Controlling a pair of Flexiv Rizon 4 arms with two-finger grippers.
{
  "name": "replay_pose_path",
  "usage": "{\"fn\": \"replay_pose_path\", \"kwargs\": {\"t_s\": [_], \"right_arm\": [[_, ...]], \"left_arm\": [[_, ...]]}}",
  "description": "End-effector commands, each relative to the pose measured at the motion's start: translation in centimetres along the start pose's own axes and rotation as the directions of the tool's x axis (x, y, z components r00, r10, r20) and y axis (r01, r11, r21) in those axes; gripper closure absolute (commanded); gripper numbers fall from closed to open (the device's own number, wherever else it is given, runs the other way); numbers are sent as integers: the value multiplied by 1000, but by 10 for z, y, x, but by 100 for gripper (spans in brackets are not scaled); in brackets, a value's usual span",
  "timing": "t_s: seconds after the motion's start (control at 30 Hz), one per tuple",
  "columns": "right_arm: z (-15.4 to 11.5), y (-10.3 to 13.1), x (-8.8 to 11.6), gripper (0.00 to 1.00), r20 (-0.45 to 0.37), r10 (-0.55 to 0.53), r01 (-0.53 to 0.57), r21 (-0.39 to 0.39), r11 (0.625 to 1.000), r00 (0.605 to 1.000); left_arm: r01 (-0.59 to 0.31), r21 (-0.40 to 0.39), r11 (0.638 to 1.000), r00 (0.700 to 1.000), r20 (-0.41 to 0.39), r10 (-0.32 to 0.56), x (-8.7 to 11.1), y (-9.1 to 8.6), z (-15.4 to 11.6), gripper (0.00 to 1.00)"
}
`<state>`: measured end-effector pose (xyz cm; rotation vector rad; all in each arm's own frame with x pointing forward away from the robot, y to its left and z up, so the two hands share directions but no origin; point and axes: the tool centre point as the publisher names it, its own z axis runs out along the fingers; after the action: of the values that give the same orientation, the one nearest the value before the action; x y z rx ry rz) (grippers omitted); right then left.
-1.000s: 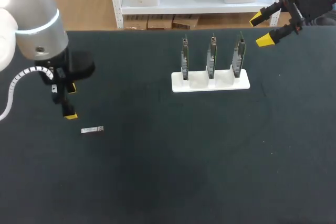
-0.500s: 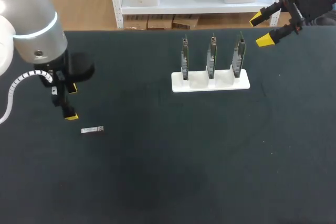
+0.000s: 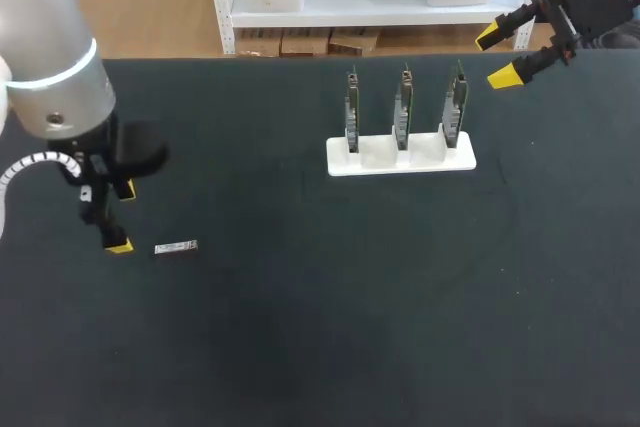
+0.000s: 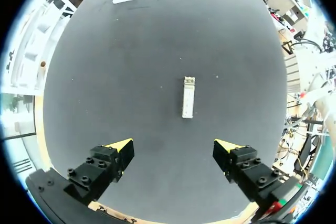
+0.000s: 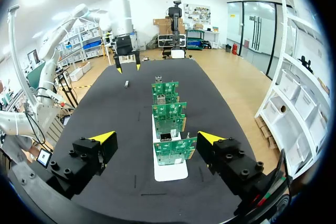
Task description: Pick up the optical module with the left hand, and insert it into the network port with the right hand.
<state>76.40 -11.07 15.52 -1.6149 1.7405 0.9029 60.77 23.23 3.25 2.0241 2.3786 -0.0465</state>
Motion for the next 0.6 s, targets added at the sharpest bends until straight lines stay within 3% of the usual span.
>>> {"fn": "replay_pose_path", "kwargs": {"t_s": [0.03,0.23,0.37,0.6], "right_arm": [[0,2,0,0,-1,0,0,5,1000,1000],[0,2,0,0,-1,0,0,5,1000,1000],[0,2,0,0,-1,0,0,5,1000,1000],[0,2,0,0,-1,0,0,5,1000,1000]], "left_arm": [[-3,0,1000,1000,18,3,5,-9,1,0],[-5,18,1000,1000,31,4,-2,-20,18,0],[55,15,998,996,68,-56,-5,-24,31,0],[58,-41,997,995,84,-55,-14,-31,41,0]]}}
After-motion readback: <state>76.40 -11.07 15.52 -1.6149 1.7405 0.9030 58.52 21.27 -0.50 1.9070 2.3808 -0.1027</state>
